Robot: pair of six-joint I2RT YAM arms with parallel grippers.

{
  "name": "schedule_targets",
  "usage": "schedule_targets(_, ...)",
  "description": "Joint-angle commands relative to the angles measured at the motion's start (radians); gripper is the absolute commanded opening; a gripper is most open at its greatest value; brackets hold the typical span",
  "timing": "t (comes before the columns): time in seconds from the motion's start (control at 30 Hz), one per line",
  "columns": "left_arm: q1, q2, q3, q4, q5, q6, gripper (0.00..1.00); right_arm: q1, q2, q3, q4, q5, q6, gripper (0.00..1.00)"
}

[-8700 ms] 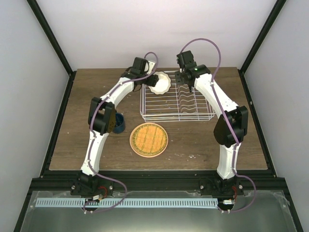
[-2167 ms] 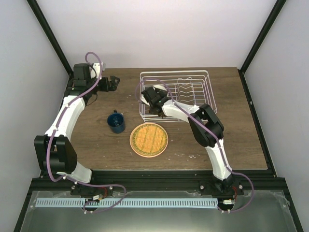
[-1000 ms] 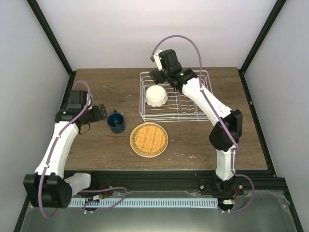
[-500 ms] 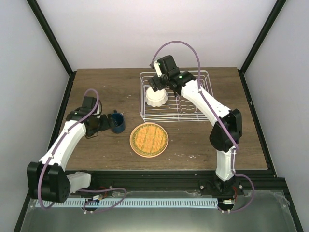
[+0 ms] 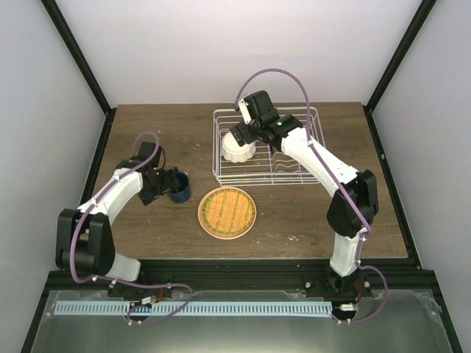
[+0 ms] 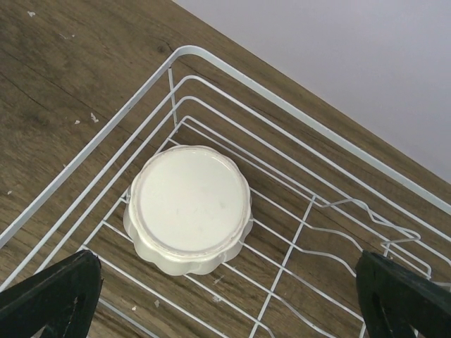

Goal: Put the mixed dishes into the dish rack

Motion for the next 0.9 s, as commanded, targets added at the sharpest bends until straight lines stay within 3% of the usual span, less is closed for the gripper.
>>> schedule_targets(0.0,-0.010,0.047,0.030,0.060,0.019,-0.044,0.85,0.005,-0.029,-0.006,0.034,0.004,-0.018,1.00)
schedule_targets(0.2,-0.015,0.074,0.003,0.086,0.049,-0.043,0.53,0.005,-0.025,-0.010,0.037,-0.001,-0.019,1.00)
schedule_targets(0.6,-0.016,0.123,-0.028,0.138,0.099,-0.024,0.43,0.005,-0.005,-0.001,0.032,0.015,-0.024,1.00)
schedule_targets(0.87,-0.017,0.108,-0.004,0.116,0.085,0.008,0.13,0.005,0.000,0.003,0.031,0.021,-0.025,1.00)
